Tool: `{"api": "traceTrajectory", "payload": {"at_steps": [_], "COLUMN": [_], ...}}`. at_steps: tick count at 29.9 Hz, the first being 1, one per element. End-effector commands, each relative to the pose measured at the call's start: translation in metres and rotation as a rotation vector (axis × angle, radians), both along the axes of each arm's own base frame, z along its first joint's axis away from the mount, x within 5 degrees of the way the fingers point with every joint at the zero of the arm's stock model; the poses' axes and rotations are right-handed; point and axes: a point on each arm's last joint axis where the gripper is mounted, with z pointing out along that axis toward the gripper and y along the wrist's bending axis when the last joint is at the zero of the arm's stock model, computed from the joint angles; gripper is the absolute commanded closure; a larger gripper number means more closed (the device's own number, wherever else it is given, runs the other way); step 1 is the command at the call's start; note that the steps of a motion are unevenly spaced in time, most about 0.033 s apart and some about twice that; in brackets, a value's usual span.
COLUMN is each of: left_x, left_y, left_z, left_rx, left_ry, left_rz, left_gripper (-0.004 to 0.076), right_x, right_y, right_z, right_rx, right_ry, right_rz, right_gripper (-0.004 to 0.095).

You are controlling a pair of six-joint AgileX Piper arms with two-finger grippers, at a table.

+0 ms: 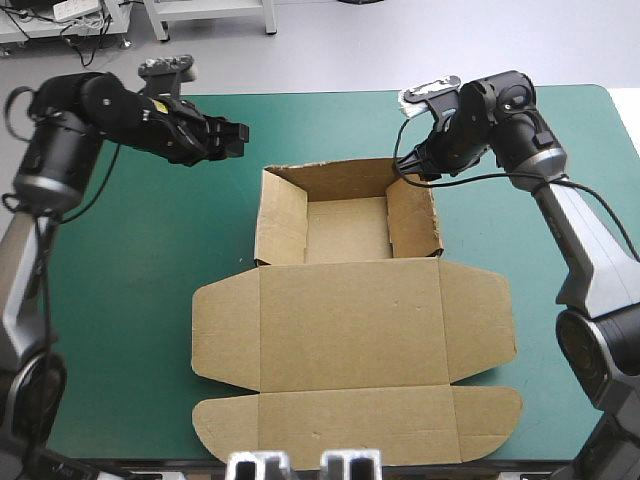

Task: Fold the box

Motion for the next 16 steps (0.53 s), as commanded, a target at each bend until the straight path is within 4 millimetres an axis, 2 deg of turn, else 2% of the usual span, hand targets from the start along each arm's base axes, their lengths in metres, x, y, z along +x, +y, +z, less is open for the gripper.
{"api": "traceTrajectory", "payload": {"at_steps": [1, 3, 7, 11, 16], "left_x": [-0.065, -0.094, -0.141, -0.188, -0.228], "left_y": [0.010, 0.016, 0.026, 0.036, 0.048], "left_z": [0.055, 0.067, 0.062, 0.038, 0.002], "left_rx": [-0.038, -0.024, -0.020, 0.005, 0.046], "left_ry": [-0.158, -0.226, -0.244, -0.241, -0.223], "left_rz": [-0.061, -0.087, -0.088, -0.110, -0.101], "left_gripper": [0.0437, 0.0468, 0.0491, 0.0495, 0.0494], "right_x": [-0.014, -0.010, -0.002, 0.007, 0.015], "right_y": [-0.004, -0.003, 0.000, 0.002, 0.005], "right_z": [0.028, 0.022, -0.002, -0.027, -0.049], "right_rx": [0.037, 0.035, 0.007, -0.017, -0.037], "right_ry": [-0.064, -0.047, 0.020, 0.092, 0.147], "right_rz": [-0.011, -0.014, -0.023, -0.026, -0.026], "right_gripper": [0.0525, 0.0534, 0.0540, 0.0540, 0.0543]}}
